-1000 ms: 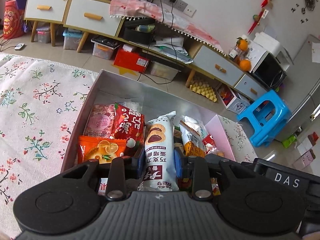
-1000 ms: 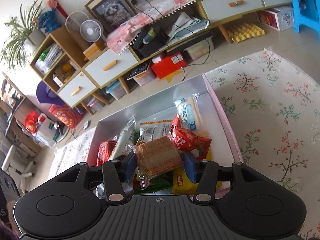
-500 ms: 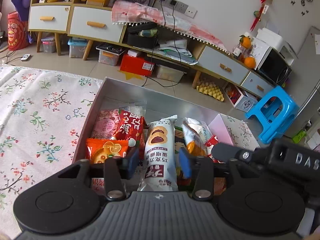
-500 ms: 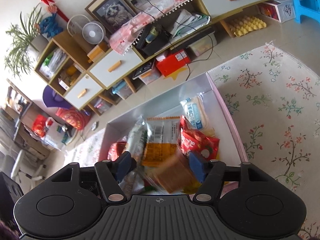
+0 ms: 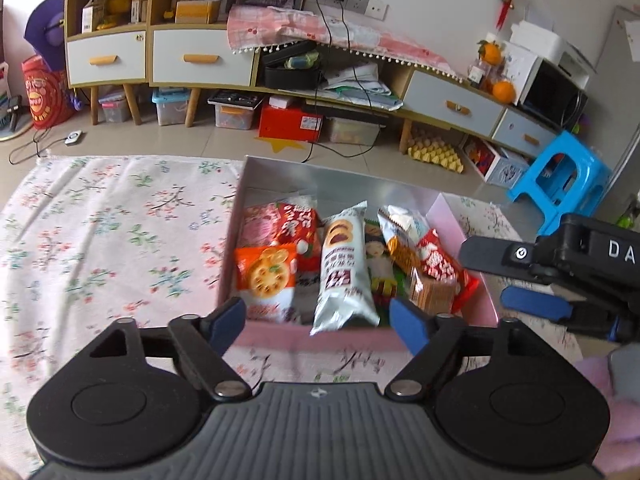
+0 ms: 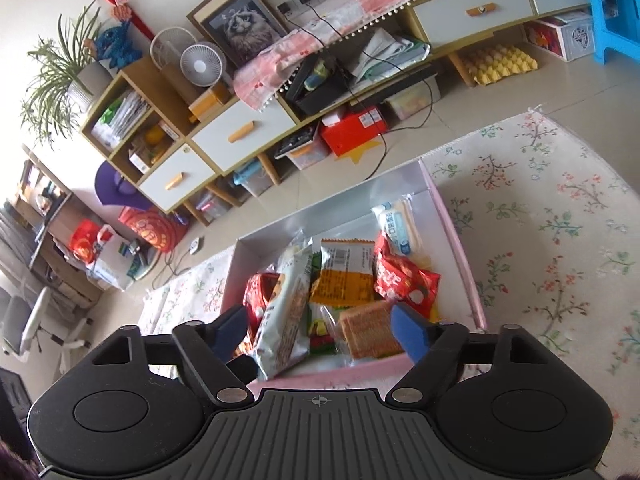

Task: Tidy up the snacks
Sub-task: 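Open both tools to drop the cookie pack and wafer cake into the box, then move the left tool to the gold bar while the right approaches the silver foil pack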

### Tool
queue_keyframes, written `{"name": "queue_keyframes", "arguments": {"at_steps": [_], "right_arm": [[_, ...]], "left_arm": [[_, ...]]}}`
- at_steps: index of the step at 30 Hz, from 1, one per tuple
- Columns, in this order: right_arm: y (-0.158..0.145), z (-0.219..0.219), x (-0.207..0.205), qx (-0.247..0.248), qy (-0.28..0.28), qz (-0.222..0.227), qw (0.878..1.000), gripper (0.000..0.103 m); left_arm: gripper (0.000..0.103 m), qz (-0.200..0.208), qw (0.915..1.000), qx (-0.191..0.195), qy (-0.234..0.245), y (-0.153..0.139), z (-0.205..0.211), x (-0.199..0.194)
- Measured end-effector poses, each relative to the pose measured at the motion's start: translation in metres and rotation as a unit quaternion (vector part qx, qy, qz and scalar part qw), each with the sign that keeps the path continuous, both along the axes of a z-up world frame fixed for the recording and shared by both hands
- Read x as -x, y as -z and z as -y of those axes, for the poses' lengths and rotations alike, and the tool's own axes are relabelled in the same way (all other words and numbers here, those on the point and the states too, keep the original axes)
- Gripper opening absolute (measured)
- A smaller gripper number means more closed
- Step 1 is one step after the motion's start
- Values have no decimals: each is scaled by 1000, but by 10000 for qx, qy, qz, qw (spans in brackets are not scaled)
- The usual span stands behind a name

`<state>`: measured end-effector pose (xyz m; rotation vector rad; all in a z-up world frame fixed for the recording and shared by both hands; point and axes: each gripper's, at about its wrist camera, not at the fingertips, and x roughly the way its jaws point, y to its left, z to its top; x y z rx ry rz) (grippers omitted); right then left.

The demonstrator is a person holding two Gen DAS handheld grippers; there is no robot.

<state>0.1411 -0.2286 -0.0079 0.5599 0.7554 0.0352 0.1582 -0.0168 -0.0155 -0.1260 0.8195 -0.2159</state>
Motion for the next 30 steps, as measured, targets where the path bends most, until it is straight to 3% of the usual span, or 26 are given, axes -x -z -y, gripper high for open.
{"name": "queue_keyframes", "arguments": {"at_steps": [8,15,22,30], "right_arm": [[-9,-8,26,422,-188,-225,9987,90],[3,-16,49,953,-373,-325,9942,95],[42,-35,67,1984,-894,-319,9755,95],[70,-25,86,1987,-1005,-523,9735,95]], "left_arm": [[102,-120,9995,-295,-24,-8,-19,30],[102,-179,9983,-555,38,5,-41,52],[102,-4,9925,-1184,307,32,-57,66],[102,8,9866,-1451,742,55,-68,87]]}}
